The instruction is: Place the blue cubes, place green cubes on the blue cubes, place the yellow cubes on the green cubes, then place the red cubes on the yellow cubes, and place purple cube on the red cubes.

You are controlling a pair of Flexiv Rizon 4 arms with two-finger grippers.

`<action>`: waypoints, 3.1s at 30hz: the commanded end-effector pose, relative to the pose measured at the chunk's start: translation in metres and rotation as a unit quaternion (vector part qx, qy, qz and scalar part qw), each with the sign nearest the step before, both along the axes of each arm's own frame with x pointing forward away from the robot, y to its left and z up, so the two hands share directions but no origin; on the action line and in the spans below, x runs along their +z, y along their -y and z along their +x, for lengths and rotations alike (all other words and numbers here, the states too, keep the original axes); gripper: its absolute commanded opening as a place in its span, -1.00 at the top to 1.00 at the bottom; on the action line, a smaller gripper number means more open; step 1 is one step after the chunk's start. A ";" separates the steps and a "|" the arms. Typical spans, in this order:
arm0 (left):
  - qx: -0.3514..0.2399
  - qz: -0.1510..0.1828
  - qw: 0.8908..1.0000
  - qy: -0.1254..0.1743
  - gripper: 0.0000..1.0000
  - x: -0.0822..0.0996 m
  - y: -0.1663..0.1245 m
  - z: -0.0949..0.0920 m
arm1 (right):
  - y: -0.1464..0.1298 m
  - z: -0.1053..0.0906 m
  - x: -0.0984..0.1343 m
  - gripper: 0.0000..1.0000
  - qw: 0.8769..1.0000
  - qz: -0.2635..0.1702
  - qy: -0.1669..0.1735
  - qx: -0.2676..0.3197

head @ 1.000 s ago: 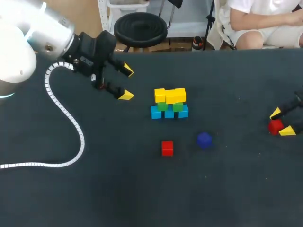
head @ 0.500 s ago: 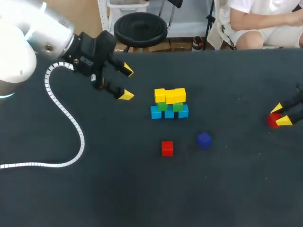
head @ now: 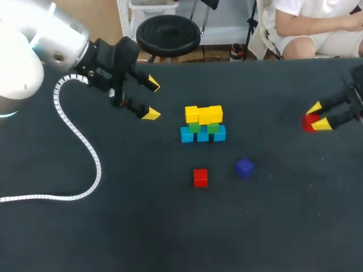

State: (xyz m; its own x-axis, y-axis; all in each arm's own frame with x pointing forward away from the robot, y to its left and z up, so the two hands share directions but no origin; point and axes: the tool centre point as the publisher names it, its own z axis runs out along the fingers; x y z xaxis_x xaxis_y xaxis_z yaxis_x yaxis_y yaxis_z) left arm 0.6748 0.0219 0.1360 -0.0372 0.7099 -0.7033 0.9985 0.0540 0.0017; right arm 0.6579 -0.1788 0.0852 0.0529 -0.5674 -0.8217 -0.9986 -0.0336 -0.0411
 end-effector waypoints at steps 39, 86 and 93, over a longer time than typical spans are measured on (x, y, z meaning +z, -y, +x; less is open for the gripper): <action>-0.001 -0.001 1.000 0.000 -1.00 0.000 -0.001 0.001 | -0.079 0.013 0.068 1.00 0.997 0.053 0.052 0.024; -0.001 -0.001 1.000 0.000 -1.00 0.000 -0.001 0.001 | -0.196 0.004 0.077 1.00 0.995 0.063 -0.035 0.064; -0.001 -0.001 1.000 0.000 -1.00 0.000 -0.001 0.001 | -0.205 -0.003 0.073 1.00 0.995 0.045 -0.072 0.059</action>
State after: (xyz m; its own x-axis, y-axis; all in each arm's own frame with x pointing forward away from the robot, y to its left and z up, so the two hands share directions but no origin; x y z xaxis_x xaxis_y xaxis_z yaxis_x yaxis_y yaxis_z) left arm 0.6748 0.0219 0.1360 -0.0372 0.7099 -0.7033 0.9985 0.0540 0.0017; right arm 0.6519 0.0232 0.1591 0.0032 -0.4762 -0.8793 -0.9846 -0.1550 0.0803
